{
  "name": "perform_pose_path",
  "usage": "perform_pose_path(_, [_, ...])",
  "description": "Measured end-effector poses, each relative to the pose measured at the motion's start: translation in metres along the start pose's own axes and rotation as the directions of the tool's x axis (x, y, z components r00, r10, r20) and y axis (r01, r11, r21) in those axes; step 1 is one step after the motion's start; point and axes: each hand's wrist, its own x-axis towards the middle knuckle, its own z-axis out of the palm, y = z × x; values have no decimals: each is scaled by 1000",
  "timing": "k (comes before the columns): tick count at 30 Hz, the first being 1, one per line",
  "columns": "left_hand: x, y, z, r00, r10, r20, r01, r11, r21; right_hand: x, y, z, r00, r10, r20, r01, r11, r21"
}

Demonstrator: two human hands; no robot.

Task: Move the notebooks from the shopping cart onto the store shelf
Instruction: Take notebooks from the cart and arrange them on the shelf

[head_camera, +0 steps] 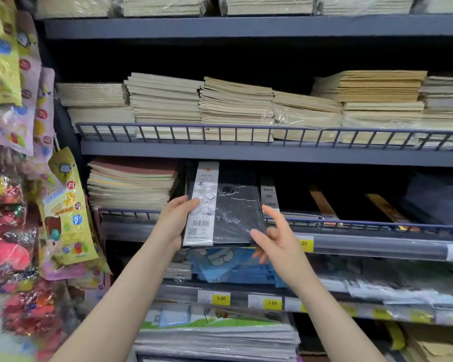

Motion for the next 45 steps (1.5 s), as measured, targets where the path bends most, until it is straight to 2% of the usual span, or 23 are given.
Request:
perform_pose_path(3, [-9,2,9,1000,8,30,-9,1000,26,2,-1,4,996,58,-61,-47,985,163])
perform_pose_path(6, [-21,8,0,990,79,116,-91,990,107,9,3,4,985,134,-113,-90,940,329])
perform_pose_path(9, [-35,4,-23,950,214,226,-267,934,238,19,4,2,972,177,-155,-109,922,371])
perform_pose_path(11, [-42,-7,-28,916,235,326,-333,897,290,26,4,5,967,195,-162,-121,915,385])
perform_pose_path(14, [-37,-18,-19,906,318,281,-413,812,413,33,2,13,969,201,-142,-134,916,378])
perform_pose_path(16, [-27,-15,-16,891,397,220,-454,789,415,37,-3,15,974,167,-155,-117,950,288])
perform_pose_path(18, [-15,-11,-18,883,430,188,-468,771,432,45,-6,13,978,77,-193,-70,997,43])
perform_pose_path(20, [-2,-9,-19,876,449,179,-471,713,519,55,-4,9,975,-33,-220,-24,967,-254])
perform_pose_path(22, [8,-9,-20,868,466,169,-469,662,584,65,1,8,967,-130,-219,26,907,-421])
perform_pose_path(26, [20,-8,-19,866,476,154,-462,642,612,80,14,9,973,-172,-155,70,856,-512])
perform_pose_path(32, [27,-12,-21,843,505,188,-500,604,621,85,23,10,962,-198,-187,72,847,-527])
perform_pose_path(38, [27,4,-29,867,438,238,-471,565,677,75,9,7,973,-168,-161,45,816,-577])
perform_pose_path(42, [9,14,-23,815,554,171,-483,485,729,59,-15,8,971,-190,-147,54,769,-637])
perform_pose_path(45, [-15,16,-19,845,520,122,-425,517,743,48,-30,8,984,-168,-54,92,750,-655])
